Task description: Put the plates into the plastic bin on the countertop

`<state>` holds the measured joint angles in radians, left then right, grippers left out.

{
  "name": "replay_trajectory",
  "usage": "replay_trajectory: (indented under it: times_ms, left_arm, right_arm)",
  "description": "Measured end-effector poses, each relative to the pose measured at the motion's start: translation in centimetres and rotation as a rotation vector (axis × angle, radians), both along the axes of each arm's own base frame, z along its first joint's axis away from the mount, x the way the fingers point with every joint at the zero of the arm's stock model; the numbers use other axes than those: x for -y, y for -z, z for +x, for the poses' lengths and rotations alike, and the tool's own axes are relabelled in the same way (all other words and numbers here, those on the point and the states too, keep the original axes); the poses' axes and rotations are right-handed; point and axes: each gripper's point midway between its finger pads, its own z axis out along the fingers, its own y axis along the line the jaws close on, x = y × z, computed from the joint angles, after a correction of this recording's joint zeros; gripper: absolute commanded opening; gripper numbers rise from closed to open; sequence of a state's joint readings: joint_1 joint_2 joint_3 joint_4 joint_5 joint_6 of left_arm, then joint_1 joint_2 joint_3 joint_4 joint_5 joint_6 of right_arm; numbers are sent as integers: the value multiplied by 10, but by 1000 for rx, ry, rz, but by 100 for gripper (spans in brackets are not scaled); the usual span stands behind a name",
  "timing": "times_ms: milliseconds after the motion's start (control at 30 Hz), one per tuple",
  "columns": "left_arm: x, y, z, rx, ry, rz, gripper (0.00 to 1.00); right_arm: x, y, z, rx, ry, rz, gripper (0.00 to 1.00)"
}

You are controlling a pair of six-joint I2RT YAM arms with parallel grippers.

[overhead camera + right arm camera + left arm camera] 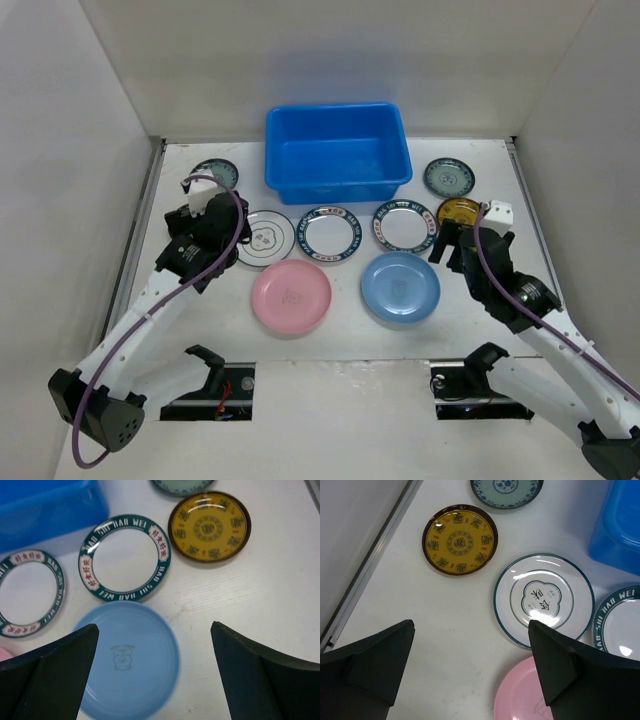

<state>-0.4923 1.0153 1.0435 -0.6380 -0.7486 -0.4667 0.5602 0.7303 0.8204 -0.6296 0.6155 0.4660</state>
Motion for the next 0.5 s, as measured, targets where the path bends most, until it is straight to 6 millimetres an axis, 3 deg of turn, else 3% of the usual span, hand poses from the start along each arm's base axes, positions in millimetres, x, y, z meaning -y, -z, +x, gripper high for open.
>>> replay_trajectory:
  times_ms: [267, 433, 500]
  left_arm:
    - [15, 14, -18, -13, 79, -12, 100]
    - [34, 43, -26, -96, 178, -32, 100]
    - [42, 57, -28, -151, 214, -58, 93]
  right_arm:
    - [-8, 26, -6, -97, -38, -37, 100]
    - [-30, 55, -5, -209, -113, -47, 100]
    - [-36, 66, -7, -249, -134, -45, 100]
